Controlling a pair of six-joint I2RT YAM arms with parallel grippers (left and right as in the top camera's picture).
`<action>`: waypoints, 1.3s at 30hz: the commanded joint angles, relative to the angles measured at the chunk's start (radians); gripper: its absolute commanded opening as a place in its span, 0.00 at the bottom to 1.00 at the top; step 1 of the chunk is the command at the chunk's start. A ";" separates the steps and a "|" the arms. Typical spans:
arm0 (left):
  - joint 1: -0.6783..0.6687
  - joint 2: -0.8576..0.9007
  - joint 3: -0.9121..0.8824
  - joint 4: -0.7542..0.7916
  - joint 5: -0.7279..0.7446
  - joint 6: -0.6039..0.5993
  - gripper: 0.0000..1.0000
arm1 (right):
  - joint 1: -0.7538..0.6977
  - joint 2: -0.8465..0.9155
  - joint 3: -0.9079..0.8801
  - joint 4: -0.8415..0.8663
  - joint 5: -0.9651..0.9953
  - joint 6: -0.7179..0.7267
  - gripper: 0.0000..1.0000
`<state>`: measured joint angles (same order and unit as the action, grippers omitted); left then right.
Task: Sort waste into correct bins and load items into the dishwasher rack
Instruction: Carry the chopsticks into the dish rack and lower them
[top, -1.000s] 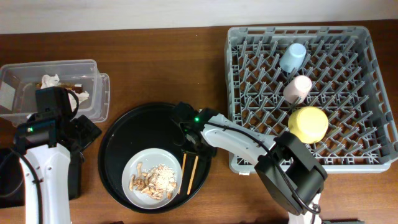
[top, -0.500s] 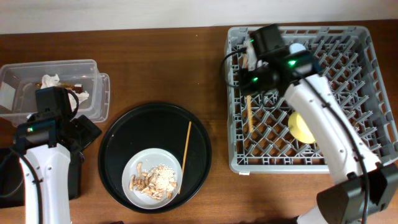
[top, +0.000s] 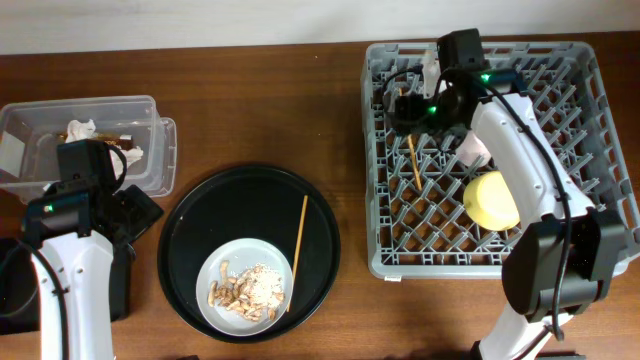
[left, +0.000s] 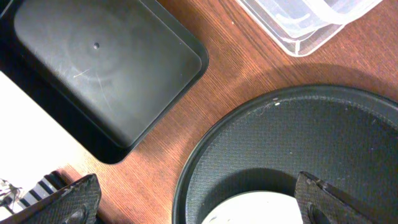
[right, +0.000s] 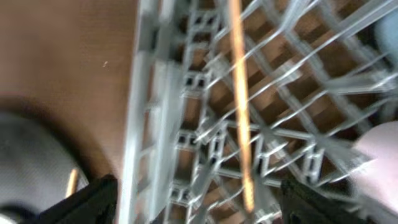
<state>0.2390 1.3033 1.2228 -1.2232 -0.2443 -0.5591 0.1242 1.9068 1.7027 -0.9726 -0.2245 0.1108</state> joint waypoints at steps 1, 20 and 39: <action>0.005 0.000 0.004 -0.001 -0.014 -0.009 0.99 | 0.021 0.005 0.002 -0.040 -0.122 0.050 0.86; 0.005 0.000 0.004 -0.001 -0.014 -0.009 0.99 | 0.052 0.177 0.002 0.466 0.290 0.080 0.45; 0.005 0.000 0.004 -0.001 -0.014 -0.009 0.99 | 0.046 0.260 0.002 0.516 0.290 -0.010 0.20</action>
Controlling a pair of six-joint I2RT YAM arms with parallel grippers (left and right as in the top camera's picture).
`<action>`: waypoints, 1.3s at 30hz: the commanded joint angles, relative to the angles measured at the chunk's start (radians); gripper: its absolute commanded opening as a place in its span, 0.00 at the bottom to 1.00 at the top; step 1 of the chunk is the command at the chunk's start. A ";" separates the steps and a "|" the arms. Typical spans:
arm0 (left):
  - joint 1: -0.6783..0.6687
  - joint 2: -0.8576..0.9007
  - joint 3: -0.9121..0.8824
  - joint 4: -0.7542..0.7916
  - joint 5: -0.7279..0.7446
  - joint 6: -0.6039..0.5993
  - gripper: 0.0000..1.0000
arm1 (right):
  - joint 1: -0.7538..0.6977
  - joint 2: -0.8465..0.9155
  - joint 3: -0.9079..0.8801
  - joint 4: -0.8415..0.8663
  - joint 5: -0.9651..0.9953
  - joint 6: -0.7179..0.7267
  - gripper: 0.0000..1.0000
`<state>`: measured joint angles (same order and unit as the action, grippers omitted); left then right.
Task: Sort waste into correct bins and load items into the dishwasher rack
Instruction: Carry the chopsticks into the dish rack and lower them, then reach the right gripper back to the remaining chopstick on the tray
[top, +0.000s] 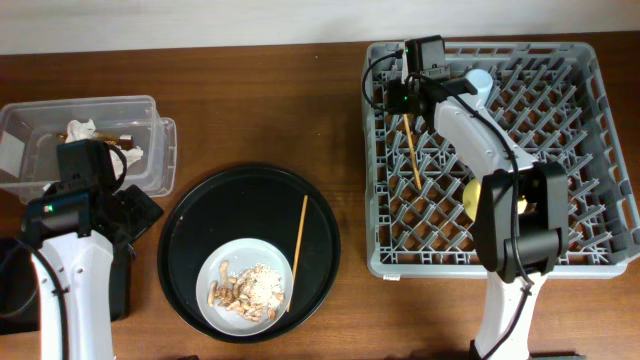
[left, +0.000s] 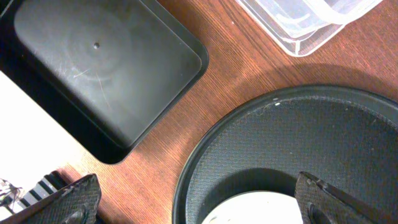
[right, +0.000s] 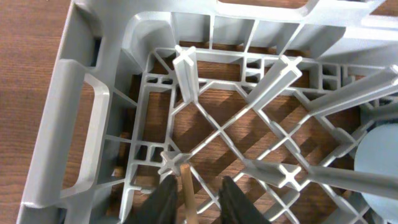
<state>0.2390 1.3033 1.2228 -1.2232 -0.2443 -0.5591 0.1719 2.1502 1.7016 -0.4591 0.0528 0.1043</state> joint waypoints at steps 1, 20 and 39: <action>0.005 0.000 0.004 -0.001 -0.014 -0.009 0.99 | -0.002 0.016 0.003 0.003 0.012 -0.003 0.18; 0.005 0.000 0.004 -0.001 -0.014 -0.009 0.99 | -0.004 -0.204 0.056 -0.080 0.088 0.008 0.04; 0.005 0.000 0.004 -0.001 -0.014 -0.009 0.99 | 0.028 -0.176 0.056 -0.436 -0.761 0.061 0.98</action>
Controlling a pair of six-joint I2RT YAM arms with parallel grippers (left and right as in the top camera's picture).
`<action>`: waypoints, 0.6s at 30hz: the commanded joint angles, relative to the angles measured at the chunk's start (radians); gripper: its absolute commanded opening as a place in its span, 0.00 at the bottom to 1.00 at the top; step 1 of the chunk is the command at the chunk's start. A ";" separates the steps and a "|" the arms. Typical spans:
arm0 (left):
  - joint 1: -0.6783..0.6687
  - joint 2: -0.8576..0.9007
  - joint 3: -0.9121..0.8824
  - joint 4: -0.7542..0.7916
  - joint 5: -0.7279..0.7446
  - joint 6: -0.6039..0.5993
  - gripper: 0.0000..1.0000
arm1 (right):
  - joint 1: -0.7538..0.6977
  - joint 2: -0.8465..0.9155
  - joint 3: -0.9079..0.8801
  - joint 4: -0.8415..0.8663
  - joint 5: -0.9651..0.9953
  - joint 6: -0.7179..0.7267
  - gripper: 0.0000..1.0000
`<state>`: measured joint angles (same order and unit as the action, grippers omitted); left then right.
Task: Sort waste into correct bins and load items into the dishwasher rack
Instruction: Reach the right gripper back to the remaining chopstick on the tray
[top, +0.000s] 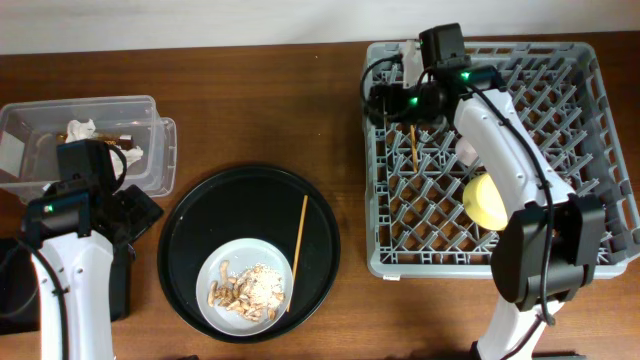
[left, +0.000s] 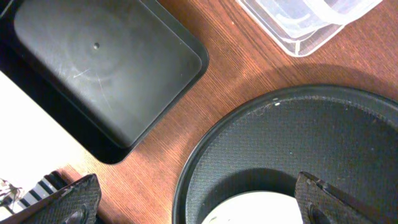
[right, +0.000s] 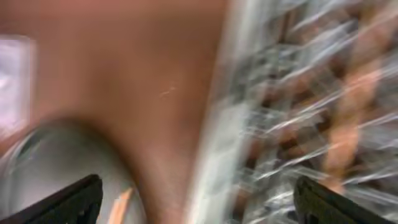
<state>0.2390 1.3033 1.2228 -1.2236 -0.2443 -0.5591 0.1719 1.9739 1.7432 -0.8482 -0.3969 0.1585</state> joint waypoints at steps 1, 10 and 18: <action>0.004 0.000 0.004 -0.001 -0.014 -0.009 0.99 | 0.043 0.000 0.015 -0.064 -0.314 0.007 0.98; 0.004 0.000 0.004 -0.001 -0.014 -0.009 1.00 | 0.425 0.011 0.014 -0.186 0.282 0.472 0.99; 0.005 0.000 0.004 -0.001 -0.014 -0.009 0.99 | 0.661 0.148 0.007 -0.176 0.534 0.779 0.62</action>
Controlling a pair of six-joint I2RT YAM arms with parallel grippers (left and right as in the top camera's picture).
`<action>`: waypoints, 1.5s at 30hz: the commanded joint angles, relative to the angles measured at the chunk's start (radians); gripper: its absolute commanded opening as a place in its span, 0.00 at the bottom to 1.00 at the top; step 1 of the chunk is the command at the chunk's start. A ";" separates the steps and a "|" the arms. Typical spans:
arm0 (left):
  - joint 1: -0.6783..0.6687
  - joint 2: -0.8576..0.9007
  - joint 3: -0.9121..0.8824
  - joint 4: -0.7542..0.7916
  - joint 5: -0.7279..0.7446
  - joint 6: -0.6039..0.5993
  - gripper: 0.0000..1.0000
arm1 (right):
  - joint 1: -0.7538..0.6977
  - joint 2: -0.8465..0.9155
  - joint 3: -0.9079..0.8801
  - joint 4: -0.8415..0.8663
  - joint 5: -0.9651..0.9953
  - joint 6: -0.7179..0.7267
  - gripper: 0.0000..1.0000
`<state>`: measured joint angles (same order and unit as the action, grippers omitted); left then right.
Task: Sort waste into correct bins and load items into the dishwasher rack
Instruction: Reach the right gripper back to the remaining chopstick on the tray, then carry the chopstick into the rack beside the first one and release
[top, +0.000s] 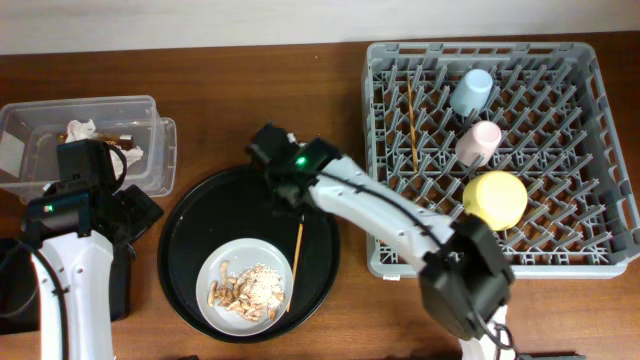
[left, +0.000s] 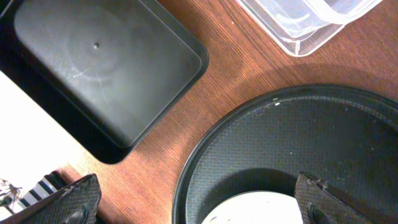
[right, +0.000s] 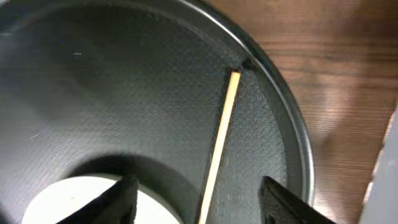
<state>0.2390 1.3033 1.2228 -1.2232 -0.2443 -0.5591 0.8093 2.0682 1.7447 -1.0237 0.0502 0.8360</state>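
Note:
A wooden chopstick (top: 296, 262) lies in the round black tray (top: 200, 215), its lower end on the white plate (top: 250, 285) of food scraps. My right gripper (top: 293, 195) hovers open over its upper end. In the right wrist view the chopstick (right: 219, 146) runs between the spread fingers (right: 119, 200) of the right gripper (right: 205, 202). A second chopstick (top: 410, 120) lies in the grey rack (top: 385, 230). My left gripper (top: 130, 212) is open at the tray's left edge; its wrist view shows the left gripper (left: 199, 205) holding nothing.
The rack also holds a blue cup (top: 470, 92), a pink cup (top: 478, 143) and a yellow cup (top: 495, 198). A clear bin (top: 150, 150) with waste stands at the far left. A black bin (left: 99, 74) sits beside the tray.
My right gripper has moved from the rack's far-left corner to above the tray, over the chopstick there. It is still open. The left arm has not moved.
My right gripper was open inside the rack over the chopstick lying there. Then its jaws stood close together at that chopstick's far end in the rack's corner. Later it was open at the rack's left edge, and now over the tray. The left arm stayed still.

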 joint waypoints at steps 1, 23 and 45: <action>0.005 0.000 0.004 -0.001 -0.014 -0.009 0.99 | 0.027 0.086 0.005 0.003 0.086 0.116 0.62; 0.005 0.000 0.004 -0.001 -0.014 -0.009 0.99 | -0.035 0.166 -0.033 0.009 -0.026 0.053 0.04; 0.005 0.000 0.004 -0.001 -0.014 -0.009 0.99 | -0.771 0.051 0.405 -0.196 -0.256 -0.843 0.35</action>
<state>0.2390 1.3033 1.2228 -1.2232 -0.2443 -0.5591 0.0414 2.0853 2.1513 -1.2263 -0.2546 0.0154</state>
